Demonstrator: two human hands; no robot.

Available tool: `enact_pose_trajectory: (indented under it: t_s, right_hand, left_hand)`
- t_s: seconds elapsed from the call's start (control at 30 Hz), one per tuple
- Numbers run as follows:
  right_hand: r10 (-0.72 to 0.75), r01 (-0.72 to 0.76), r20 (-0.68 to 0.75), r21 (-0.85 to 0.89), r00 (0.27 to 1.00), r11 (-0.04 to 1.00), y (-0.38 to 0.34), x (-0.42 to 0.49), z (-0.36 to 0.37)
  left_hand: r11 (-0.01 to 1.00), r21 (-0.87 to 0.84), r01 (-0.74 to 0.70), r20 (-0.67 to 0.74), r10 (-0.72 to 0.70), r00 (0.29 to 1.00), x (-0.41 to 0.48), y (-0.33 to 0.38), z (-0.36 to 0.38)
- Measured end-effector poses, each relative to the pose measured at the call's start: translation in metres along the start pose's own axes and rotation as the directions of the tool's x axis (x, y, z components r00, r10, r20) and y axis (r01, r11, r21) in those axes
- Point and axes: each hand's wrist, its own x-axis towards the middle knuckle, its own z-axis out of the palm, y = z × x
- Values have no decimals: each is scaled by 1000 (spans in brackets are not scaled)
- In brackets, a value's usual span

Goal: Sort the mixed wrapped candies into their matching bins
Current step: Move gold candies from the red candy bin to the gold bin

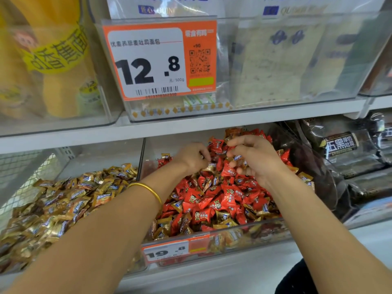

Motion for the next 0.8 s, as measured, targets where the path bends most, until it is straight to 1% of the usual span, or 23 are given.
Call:
enact_pose_trajectory:
  t_s: [0.1, 0.17, 0.23, 0.27, 0.33, 0.4, 0.47, 0.5, 0.53, 0.57, 0.6, 0.63, 0.67, 0.7, 0.73, 0.77, 0.8]
  right_hand:
    - [17, -17, 10, 14, 1000, 1000, 0, -3, -2]
    - [35, -37, 44, 39, 998, 999, 0, -5, -4]
    - [34, -40, 91, 63, 995, 997, -1, -8, -4]
    - [18, -24, 120, 46, 993, 999, -2, -10, -3]
    - [-15, 30, 216, -64, 976, 998, -5, -17, -3]
    - [9, 82, 363, -233, 932, 969, -10, -26, -4]
    - [126, 135, 533, -423, 837, 896, -11, -36, -2]
    - [198, 168, 588, -508, 784, 845, -10, -41, 0]
    - [249, 202, 607, -576, 754, 792, -6, -44, 5]
    - [256, 237, 595, -623, 762, 745, 0, -43, 10]
    - [209, 274, 561, -654, 801, 705, 5, -41, 14]
    - [120, 312, 514, -672, 849, 671, 8, -38, 16]
    - [17, 345, 470, -672, 882, 655, 9, -35, 16]
    - [-64, 367, 441, -647, 895, 668, 7, -33, 14]
    - [-101, 372, 433, -606, 896, 703, 3, -33, 10]
    - [-100, 370, 449, -568, 888, 735, 0, -33, 6]
    - [-68, 370, 486, -560, 872, 742, -2, -35, 3]
  left_hand:
    - [985, -160, 59, -24, -63, 998, -8, 3, -18]
    - [964, -251, 86, -26, -96, 995, -18, 6, -29]
    - [946, -313, 80, -30, -94, 995, -30, 8, -38]
    - [945, -322, 63, -38, -80, 996, -38, 8, -42]
    - [954, -301, 5, -66, -26, 997, -56, 9, -49]
    - [960, -265, -86, -112, 58, 992, -74, 8, -52]
    - [964, -205, -172, -176, 137, 975, -91, 4, -51]
    - [966, -167, -199, -206, 163, 965, -98, 3, -50]
    - [966, -140, -218, -234, 182, 955, -105, 1, -48]
    - [964, -131, -233, -257, 194, 947, -110, 0, -46]
    - [961, -128, -244, -274, 203, 940, -113, -2, -44]
    - [959, -124, -255, -284, 212, 935, -115, -3, -43]
    - [959, -117, -259, -286, 217, 933, -116, -4, -42]
    - [959, -114, -260, -284, 219, 933, -117, -4, -42]
    - [958, -114, -262, -283, 221, 933, -117, -5, -42]
    - [958, -114, -265, -280, 225, 933, -117, -6, -42]
    - [957, -113, -267, -276, 227, 934, -117, -7, -42]
